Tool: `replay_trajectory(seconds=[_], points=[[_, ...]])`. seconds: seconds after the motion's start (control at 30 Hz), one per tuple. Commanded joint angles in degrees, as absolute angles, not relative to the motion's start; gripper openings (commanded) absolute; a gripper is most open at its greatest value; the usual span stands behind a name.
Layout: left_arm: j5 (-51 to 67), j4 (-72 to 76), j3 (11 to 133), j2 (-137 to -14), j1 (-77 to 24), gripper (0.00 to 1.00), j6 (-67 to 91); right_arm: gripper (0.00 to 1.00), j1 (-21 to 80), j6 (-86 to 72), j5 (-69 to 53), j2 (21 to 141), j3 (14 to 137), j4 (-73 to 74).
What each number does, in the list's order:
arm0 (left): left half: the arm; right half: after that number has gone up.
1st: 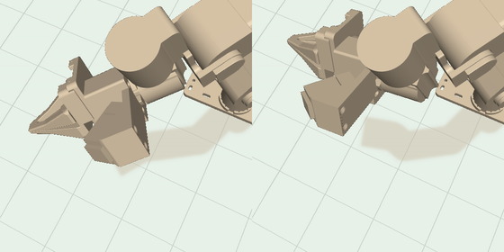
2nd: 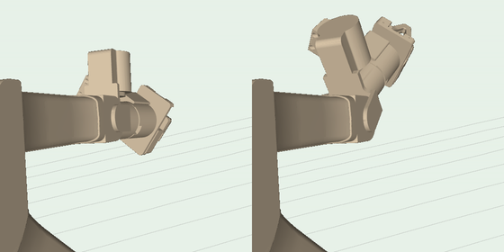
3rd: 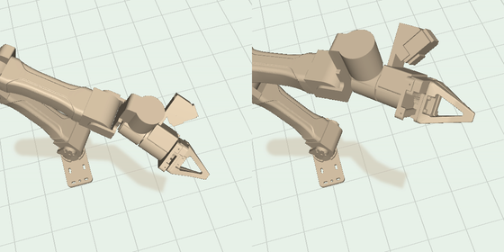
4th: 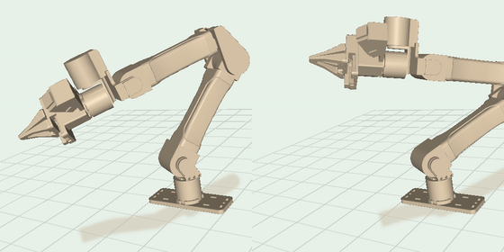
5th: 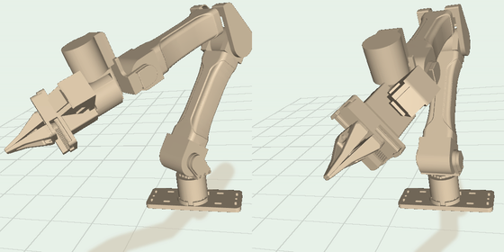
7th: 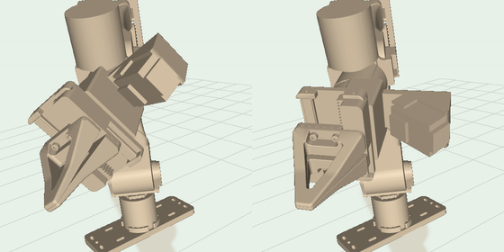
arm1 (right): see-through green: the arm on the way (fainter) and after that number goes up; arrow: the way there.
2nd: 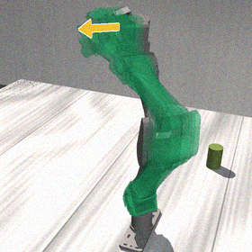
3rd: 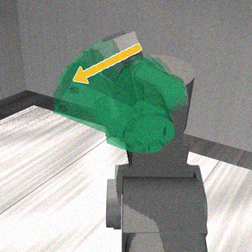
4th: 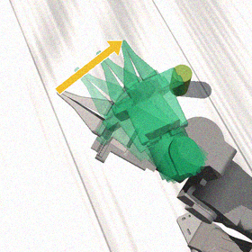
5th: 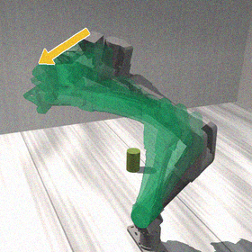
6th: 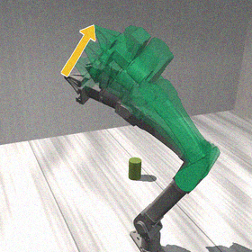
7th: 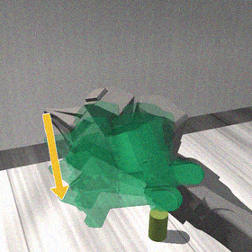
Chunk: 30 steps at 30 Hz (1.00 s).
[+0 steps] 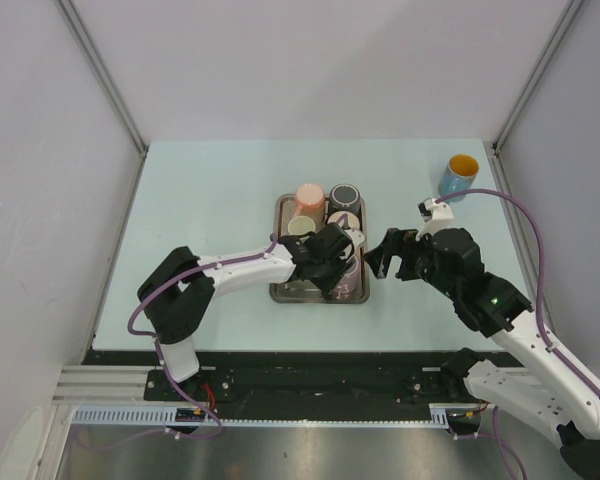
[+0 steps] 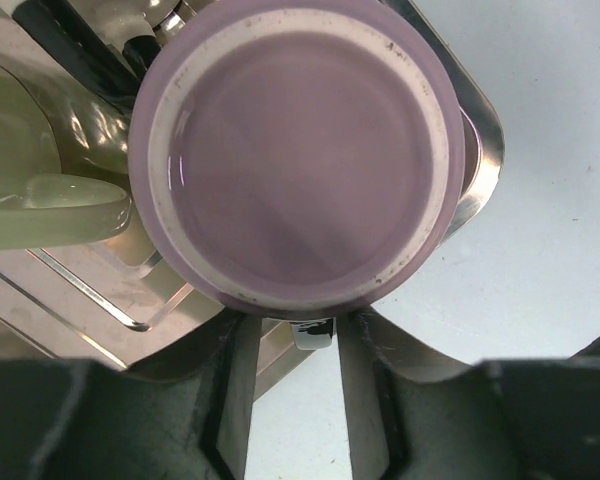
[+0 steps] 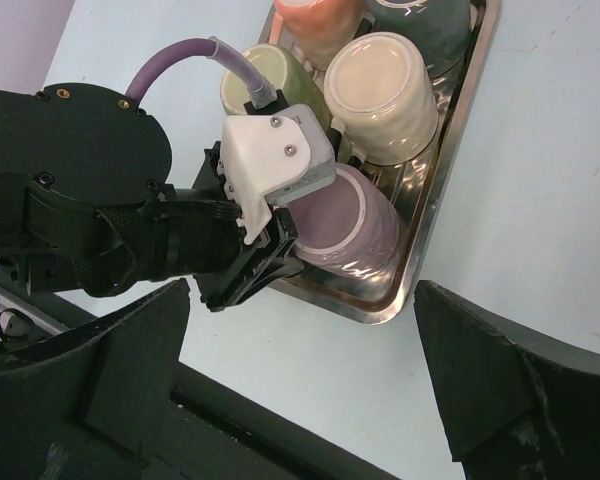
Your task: Turn the mug right side up
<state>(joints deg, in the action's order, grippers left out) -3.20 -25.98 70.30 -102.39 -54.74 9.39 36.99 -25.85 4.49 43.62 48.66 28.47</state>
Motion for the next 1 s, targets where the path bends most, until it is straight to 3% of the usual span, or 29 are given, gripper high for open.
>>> replay_trajectory(seconds=[0.0, 0.17, 0.33, 0.97], points=[[-2.11, -25.49, 71.98, -102.74, -55.11, 0.35, 7.12, 0.99, 36.91, -25.49, 4.31, 43.51, 49.22, 27.95], [-2.02, -25.23, 71.63, -102.04, -55.11, 0.14, 7.03, 0.98, 36.91, -25.58, 4.13, 43.51, 49.13, 27.77], [-1.5, -24.96, 71.11, -100.9, -55.11, 0.0, 7.12, 0.98, 36.91, -25.66, 3.96, 43.33, 49.22, 27.6], [-0.44, -17.14, 63.2, -81.75, -55.63, 0.0, 13.97, 0.98, 37.09, -25.84, 0.62, 42.28, 50.97, 26.8]])
